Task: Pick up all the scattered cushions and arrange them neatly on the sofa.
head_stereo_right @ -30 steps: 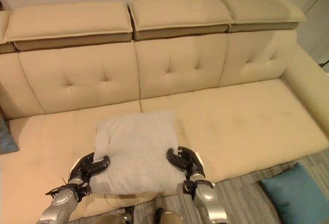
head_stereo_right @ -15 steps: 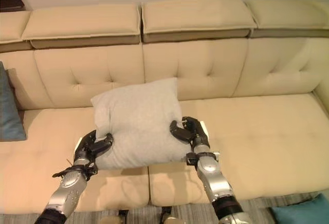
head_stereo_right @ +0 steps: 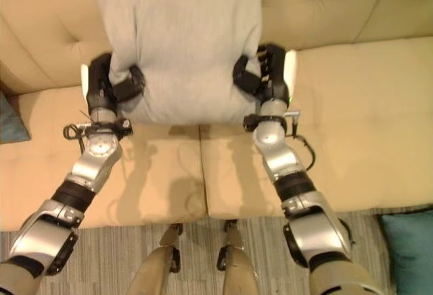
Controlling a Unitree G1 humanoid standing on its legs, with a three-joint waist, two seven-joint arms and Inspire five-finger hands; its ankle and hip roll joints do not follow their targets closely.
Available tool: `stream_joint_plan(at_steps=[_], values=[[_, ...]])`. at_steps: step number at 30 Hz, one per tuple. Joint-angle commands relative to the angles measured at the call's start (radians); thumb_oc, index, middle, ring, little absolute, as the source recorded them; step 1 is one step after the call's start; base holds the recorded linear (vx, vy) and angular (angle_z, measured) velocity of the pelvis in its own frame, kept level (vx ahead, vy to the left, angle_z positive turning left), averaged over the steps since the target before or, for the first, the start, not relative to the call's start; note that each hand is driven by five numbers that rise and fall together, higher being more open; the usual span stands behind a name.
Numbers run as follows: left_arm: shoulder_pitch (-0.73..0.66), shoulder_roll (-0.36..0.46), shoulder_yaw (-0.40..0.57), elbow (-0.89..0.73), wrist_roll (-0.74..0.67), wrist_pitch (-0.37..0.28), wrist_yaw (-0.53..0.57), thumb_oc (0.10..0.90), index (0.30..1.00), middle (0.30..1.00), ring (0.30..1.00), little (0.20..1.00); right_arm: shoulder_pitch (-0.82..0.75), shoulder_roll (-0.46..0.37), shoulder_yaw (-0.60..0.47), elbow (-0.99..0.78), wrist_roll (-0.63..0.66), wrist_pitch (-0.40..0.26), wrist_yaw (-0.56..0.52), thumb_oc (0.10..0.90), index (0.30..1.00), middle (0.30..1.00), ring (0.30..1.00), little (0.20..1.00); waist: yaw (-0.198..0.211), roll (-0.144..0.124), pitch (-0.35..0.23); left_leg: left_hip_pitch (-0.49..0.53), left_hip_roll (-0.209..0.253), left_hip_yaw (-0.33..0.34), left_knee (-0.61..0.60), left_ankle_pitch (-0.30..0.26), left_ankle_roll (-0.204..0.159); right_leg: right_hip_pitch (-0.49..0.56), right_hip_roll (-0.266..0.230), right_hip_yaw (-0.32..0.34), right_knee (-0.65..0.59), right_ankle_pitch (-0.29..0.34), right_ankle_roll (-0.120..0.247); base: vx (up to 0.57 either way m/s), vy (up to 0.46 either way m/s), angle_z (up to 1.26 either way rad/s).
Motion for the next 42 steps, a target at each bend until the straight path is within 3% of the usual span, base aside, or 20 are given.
stream_joint_plan(at_steps=[1,3,4,5,8,13,23,24,28,30,31,32,34,35,38,39,40,42], values=[[-0.325,0.063,-0.132,0.024,0.193,-0.146,0.077,0.4,0.3,0.3,0.3,0.3,-0.305,0.022,0.088,-0.047,-0.227,-0.161,-0.127,0.4,0.3,0.3,0.3,0.3,-0.002,-0.086,-0.103,-0.017,-0.012,-0.002,0.001,-0.07,-0.078,0.017,-0.043,0.007,0.005,-0.124,0.149,0.0,0.0,0.0],[-0.423,0.055,-0.17,0.149,0.173,-0.124,0.078,0.4,0.3,0.3,0.3,0.3,-0.397,0.006,0.139,0.075,-0.225,-0.131,-0.135,0.4,0.3,0.3,0.3,0.3,-0.002,-0.093,-0.102,-0.057,-0.014,-0.009,0.001,-0.06,-0.081,-0.025,-0.047,0.008,0.005,-0.115,0.152,0.0,0.022,0.13],[-0.465,0.058,-0.193,0.208,0.145,-0.118,0.056,0.664,0.695,0.695,0.695,0.695,-0.436,0.002,0.178,0.144,-0.187,-0.119,-0.105,0.533,0.5,0.5,0.5,0.5,-0.003,-0.096,-0.098,-0.067,-0.014,-0.011,0.001,-0.055,-0.082,-0.036,-0.049,0.01,0.005,-0.109,0.153,-0.03,0.01,0.37],[-0.509,0.056,-0.213,0.269,0.114,-0.112,0.036,0.8,0.9,0.9,0.9,0.9,-0.477,-0.004,0.211,0.207,-0.147,-0.111,-0.076,0.8,0.9,0.9,0.9,0.9,-0.004,-0.098,-0.094,-0.08,-0.014,-0.012,0.001,-0.05,-0.083,-0.049,-0.049,0.011,0.005,-0.104,0.154,-0.03,0.001,-0.11],[-0.589,0.031,-0.229,0.408,-0.095,-0.12,-0.056,0.8,0.9,0.9,0.9,0.9,-0.596,-0.035,0.338,0.449,0.044,-0.05,0.059,0.8,0.9,0.9,0.9,0.9,0.012,-0.111,-0.064,-0.121,-0.019,-0.024,0.001,-0.029,-0.087,-0.091,-0.047,0.012,0.005,-0.086,0.16,-0.06,-0.02,-0.19],[-0.479,0.05,-0.201,0.357,-0.126,-0.114,-0.098,0.8,0.9,0.9,0.9,0.9,-0.546,-0.069,0.334,0.413,0.086,-0.055,0.097,0.8,0.9,0.9,0.9,0.9,0.011,-0.125,-0.066,-0.129,-0.022,-0.032,0.001,-0.027,-0.089,-0.1,-0.045,0.012,0.005,-0.086,0.158,0.0,-0.016,0.04],[-0.242,0.136,-0.114,0.268,-0.108,-0.101,-0.142,0.8,0.9,0.9,0.9,0.9,-0.392,-0.136,0.254,0.312,0.092,-0.07,0.124,0.8,0.9,0.9,0.9,0.9,0.016,-0.128,-0.079,-0.106,-0.022,-0.032,0.001,-0.033,-0.092,-0.078,-0.046,0.012,0.005,-0.092,0.153,0.0,-0.007,0.0],[-0.175,0.182,-0.055,0.267,-0.136,-0.103,-0.162,0.8,0.9,0.9,0.9,0.9,-0.314,-0.174,0.198,0.274,0.113,-0.08,0.138,0.8,0.9,0.9,0.9,0.9,0.018,-0.128,-0.089,-0.097,-0.02,-0.03,0.001,-0.035,-0.094,-0.067,-0.046,0.011,0.005,-0.095,0.152,0.01,-0.033,0.0],[-0.058,0.278,0.03,0.253,-0.146,-0.095,-0.217,0.8,0.9,0.9,0.9,0.9,-0.153,-0.225,0.103,0.202,0.134,-0.096,0.175,0.8,0.9,0.9,0.9,0.9,0.014,-0.125,-0.113,-0.06,-0.016,-0.025,0.001,-0.043,-0.096,-0.03,-0.042,0.005,0.005,-0.105,0.15,0.03,-0.059,0.03],[0.022,0.283,0.072,0.222,-0.149,-0.094,-0.227,0.8,0.9,0.9,0.9,0.9,-0.067,-0.227,0.05,0.157,0.145,-0.1,0.193,0.8,0.9,0.9,0.9,0.9,0.012,-0.124,-0.123,-0.037,-0.013,-0.023,0.001,-0.049,-0.095,0.0,-0.041,0.001,0.005,-0.114,0.148,0.05,-0.057,0.05],[0.151,0.283,0.138,0.175,-0.133,-0.091,-0.249,0.8,0.9,0.9,0.9,0.9,0.062,-0.22,-0.021,0.11,0.151,-0.11,0.223,0.8,0.9,0.9,0.9,0.9,0.012,-0.121,-0.134,-0.001,-0.007,-0.02,0.001,-0.057,-0.094,0.038,-0.039,-0.003,0.005,-0.125,0.143,0.05,-0.037,0.02],[0.155,0.283,0.138,0.172,-0.132,-0.09,-0.249,0.8,0.9,0.9,0.9,0.9,0.066,-0.219,-0.022,0.107,0.15,-0.108,0.223,0.8,0.9,0.9,0.9,0.9,0.012,-0.122,-0.135,0.001,-0.007,-0.02,0.001,-0.057,-0.094,0.04,-0.039,-0.003,0.005,-0.125,0.143,0.08,-0.043,0.02],[0.232,0.279,0.164,0.135,-0.113,-0.089,-0.262,0.8,0.9,0.9,0.9,0.9,0.135,-0.213,-0.051,0.075,0.145,-0.113,0.24,0.8,0.9,0.9,0.9,0.9,0.012,-0.12,-0.139,0.025,-0.004,-0.015,0.001,-0.062,-0.093,0.065,-0.038,-0.003,0.005,-0.131,0.142,0.06,-0.022,0.06],[0.384,0.253,0.208,0.064,-0.078,-0.082,-0.289,0.8,0.9,0.9,0.9,0.9,0.289,-0.199,-0.103,0.02,0.114,-0.114,0.276,0.8,0.9,0.9,0.9,0.9,0.014,-0.117,-0.15,0.073,0.003,-0.01,0.001,-0.071,-0.092,0.118,-0.036,-0.009,0.005,-0.145,0.139,0.1,-0.055,0.05],[0.587,0.191,0.277,0.01,-0.026,-0.071,-0.329,0.8,0.9,0.9,0.9,0.9,0.496,-0.177,-0.167,-0.028,0.045,-0.116,0.325,0.8,0.9,0.9,0.9,0.9,0.017,-0.11,-0.159,0.15,0.013,-0.002,0.001,-0.081,-0.092,0.204,-0.038,-0.021,0.005,-0.173,0.136,0.11,-0.055,-0.01],[0.588,0.191,0.277,0.009,-0.026,-0.07,-0.329,0.8,0.9,0.9,0.9,0.9,0.498,-0.177,-0.168,-0.029,0.045,-0.115,0.325,0.8,0.9,0.9,0.9,0.9,0.016,-0.11,-0.16,0.148,0.012,-0.003,0.001,-0.077,-0.091,0.202,-0.039,-0.022,0.005,-0.17,0.136,0.13,-0.074,0.13],[0.736,0.148,0.321,0.033,0.057,-0.039,-0.369,0.8,0.9,0.9,0.9,0.9,0.661,-0.171,-0.215,-0.031,-0.069,-0.099,0.363,0.8,0.9,0.9,0.9,0.9,0.018,-0.101,-0.158,0.23,0.018,0.01,0.001,-0.088,-0.089,0.286,-0.035,-0.038,0.005,-0.199,0.132,0.12,-0.064,0.13],[0.764,0.132,0.325,0.064,0.065,-0.03,-0.382,0.8,0.9,0.9,0.9,0.9,0.697,-0.156,-0.226,-0.019,-0.079,-0.096,0.369,0.8,0.9,0.9,0.9,0.9,0.017,-0.099,-0.159,0.255,0.02,0.011,0.001,-0.087,-0.089,0.312,-0.035,-0.043,0.005,-0.202,0.13,0.08,-0.047,0.08]])
